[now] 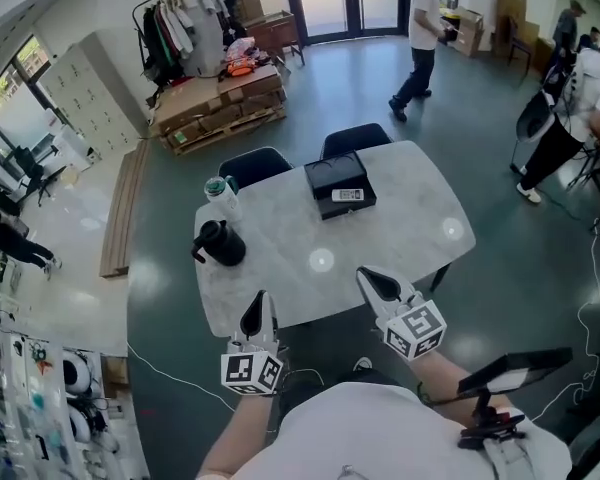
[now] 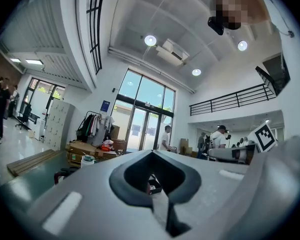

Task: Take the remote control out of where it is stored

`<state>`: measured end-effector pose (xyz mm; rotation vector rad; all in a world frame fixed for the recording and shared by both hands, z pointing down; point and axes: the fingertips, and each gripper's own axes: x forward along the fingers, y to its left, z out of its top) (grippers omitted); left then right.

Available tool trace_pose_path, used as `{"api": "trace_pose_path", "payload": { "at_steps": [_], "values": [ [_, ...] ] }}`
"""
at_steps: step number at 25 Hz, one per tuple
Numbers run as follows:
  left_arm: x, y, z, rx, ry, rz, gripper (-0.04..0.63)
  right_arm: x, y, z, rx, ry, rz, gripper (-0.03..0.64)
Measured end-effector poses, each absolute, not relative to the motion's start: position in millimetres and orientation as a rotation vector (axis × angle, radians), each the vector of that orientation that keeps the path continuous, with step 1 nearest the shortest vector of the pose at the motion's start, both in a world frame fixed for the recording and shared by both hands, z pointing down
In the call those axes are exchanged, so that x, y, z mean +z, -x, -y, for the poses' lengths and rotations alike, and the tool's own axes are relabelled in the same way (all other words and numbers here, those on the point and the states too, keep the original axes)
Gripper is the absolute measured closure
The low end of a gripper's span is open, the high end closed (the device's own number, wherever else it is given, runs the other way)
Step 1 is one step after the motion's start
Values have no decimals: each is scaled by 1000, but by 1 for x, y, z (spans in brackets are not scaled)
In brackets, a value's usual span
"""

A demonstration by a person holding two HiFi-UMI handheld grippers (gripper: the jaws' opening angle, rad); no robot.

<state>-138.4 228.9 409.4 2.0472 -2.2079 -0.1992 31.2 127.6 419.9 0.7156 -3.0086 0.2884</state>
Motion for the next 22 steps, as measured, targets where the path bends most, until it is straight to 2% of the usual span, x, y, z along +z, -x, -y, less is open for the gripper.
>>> {"api": "trace_pose_path", "payload": {
  "at_steps": [11,22],
  "values": [
    [430,143,-179,-123,-2036,2197,595,444,-25,-69,354,-716,2988,590],
    [448,160,-33,-173,-2169,2025,594,449,-18,44,324,-865,2913,589]
  ]
}}
